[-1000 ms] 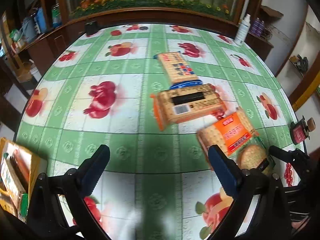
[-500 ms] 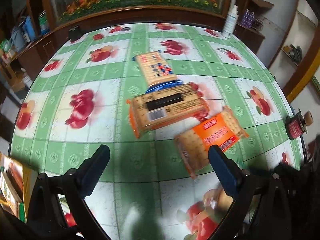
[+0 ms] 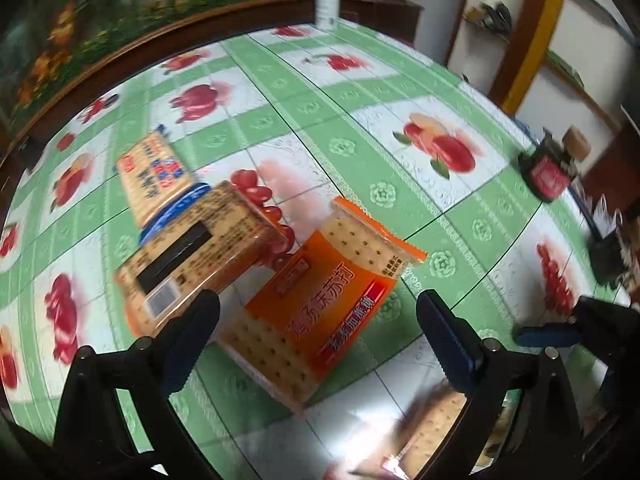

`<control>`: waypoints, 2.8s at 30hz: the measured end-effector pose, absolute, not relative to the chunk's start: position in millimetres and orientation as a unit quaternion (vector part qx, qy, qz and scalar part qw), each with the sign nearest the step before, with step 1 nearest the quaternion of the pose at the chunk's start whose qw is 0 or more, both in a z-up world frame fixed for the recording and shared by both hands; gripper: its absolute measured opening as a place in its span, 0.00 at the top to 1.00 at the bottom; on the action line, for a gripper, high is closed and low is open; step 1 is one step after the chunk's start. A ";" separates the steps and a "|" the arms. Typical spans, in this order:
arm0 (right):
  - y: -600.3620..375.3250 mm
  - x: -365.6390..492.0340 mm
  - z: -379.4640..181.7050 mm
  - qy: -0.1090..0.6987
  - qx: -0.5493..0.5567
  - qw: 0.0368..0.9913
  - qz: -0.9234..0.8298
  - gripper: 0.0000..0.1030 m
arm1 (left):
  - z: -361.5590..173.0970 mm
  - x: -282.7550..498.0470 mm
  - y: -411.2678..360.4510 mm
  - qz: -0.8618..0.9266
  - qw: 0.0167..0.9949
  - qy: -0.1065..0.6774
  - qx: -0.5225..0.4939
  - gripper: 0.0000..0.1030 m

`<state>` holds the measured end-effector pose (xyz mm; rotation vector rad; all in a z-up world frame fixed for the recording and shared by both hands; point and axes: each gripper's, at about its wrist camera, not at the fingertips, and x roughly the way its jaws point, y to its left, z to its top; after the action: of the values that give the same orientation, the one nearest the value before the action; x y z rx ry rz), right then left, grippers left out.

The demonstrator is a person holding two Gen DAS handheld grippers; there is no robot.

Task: Organize snacks
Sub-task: 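Grasp the orange soda cracker pack with the left tool while the right tool grasps the round cracker bag, then lift both packs and carry them toward the cardboard box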

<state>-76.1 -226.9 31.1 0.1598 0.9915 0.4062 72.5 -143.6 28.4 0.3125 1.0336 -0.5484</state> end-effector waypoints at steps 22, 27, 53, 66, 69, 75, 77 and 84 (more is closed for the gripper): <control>-196.9 -83.4 27.5 0.493 0.023 0.846 0.203 0.16 | 14.5 65.6 -133.7 -0.209 0.823 0.510 0.137 0.38; -187.0 -70.8 29.3 0.494 0.010 0.845 0.204 0.05 | 14.0 58.6 -122.4 -0.192 0.825 0.517 0.126 0.38; -162.8 -63.8 19.0 0.477 -0.092 0.854 0.185 0.21 | 15.1 24.4 -82.6 -0.148 0.843 0.509 0.086 0.40; -158.1 -72.7 38.9 0.453 -0.054 0.868 0.195 0.22 | 28.0 -15.5 -10.8 -0.094 0.864 0.494 0.040 0.44; -151.1 -73.0 40.9 0.453 -0.056 0.867 0.200 0.22 | 23.4 -18.3 -1.0 -0.092 0.859 0.503 0.035 0.44; -145.3 -74.4 40.2 0.453 -0.046 0.866 0.205 0.22 | 13.4 -18.1 -4.5 -0.087 0.855 0.510 0.045 0.43; -144.9 -74.1 39.5 0.455 -0.044 0.866 0.205 0.22 | 12.1 -16.2 -6.1 -0.077 0.859 0.503 0.050 0.41; -142.8 -74.7 45.1 0.450 -0.036 0.867 0.209 0.22 | 12.8 -18.2 0.3 -0.076 0.862 0.499 0.042 0.45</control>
<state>-74.7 -142.8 45.1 -0.0753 0.9425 0.4367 -18.2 0.3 12.8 0.0889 1.0468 -0.1600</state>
